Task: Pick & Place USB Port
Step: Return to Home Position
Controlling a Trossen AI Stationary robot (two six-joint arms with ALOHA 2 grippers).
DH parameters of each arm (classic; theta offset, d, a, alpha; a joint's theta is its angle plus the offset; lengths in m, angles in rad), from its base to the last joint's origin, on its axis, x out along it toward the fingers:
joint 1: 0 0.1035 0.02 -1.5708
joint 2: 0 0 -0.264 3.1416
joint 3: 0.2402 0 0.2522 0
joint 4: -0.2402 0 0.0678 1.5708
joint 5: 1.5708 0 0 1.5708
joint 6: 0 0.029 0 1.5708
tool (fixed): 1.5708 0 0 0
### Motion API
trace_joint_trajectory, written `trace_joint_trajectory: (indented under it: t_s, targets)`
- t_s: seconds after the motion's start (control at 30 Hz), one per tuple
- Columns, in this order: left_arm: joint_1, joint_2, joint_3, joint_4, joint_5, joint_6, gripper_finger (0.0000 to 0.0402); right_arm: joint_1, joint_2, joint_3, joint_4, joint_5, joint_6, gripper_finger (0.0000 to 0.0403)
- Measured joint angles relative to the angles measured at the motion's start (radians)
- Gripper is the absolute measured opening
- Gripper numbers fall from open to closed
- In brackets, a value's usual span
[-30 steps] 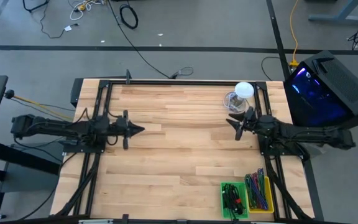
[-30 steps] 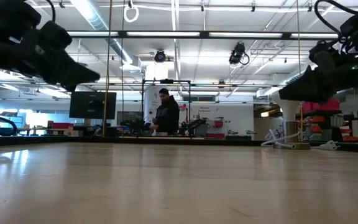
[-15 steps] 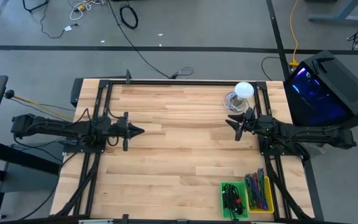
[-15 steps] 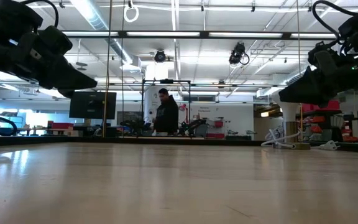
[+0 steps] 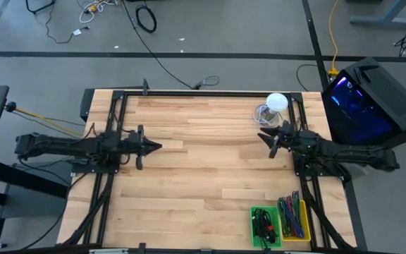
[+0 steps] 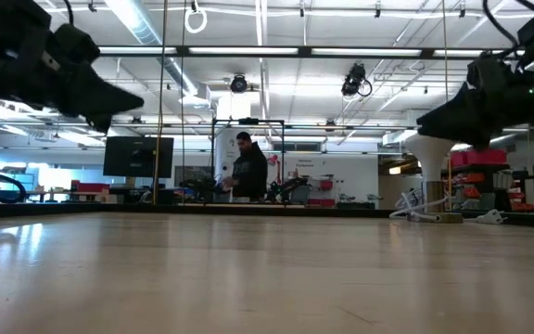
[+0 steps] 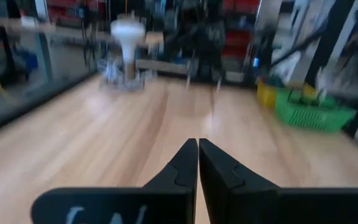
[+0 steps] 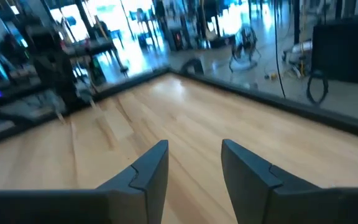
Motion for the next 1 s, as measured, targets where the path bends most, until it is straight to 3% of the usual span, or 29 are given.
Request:
trace_joint_trajectory:
  t_s: [0.3, 0.57, 0.73, 1.0]
  targets:
    - [0.000, -0.211, 0.000, 0.003, 0.000, 0.000, 0.0019, 0.000, -0.213, 0.001, 0.003, 0.002, 0.000, 0.0151]
    - [0.000, -0.399, 0.000, 0.004, -0.001, 0.000, 0.0018, 0.012, -0.217, 0.002, 0.055, 0.002, 0.000, 0.0151]
    - [0.000, -0.403, -0.001, 0.080, -0.001, 0.000, 0.0018, 0.023, -0.213, 0.002, 0.058, -0.002, 0.000, 0.0151]
    - [-0.017, -0.404, -0.001, 0.064, -0.003, 0.000, 0.0018, 0.022, -0.210, 0.002, 0.056, -0.006, 0.000, 0.0151]
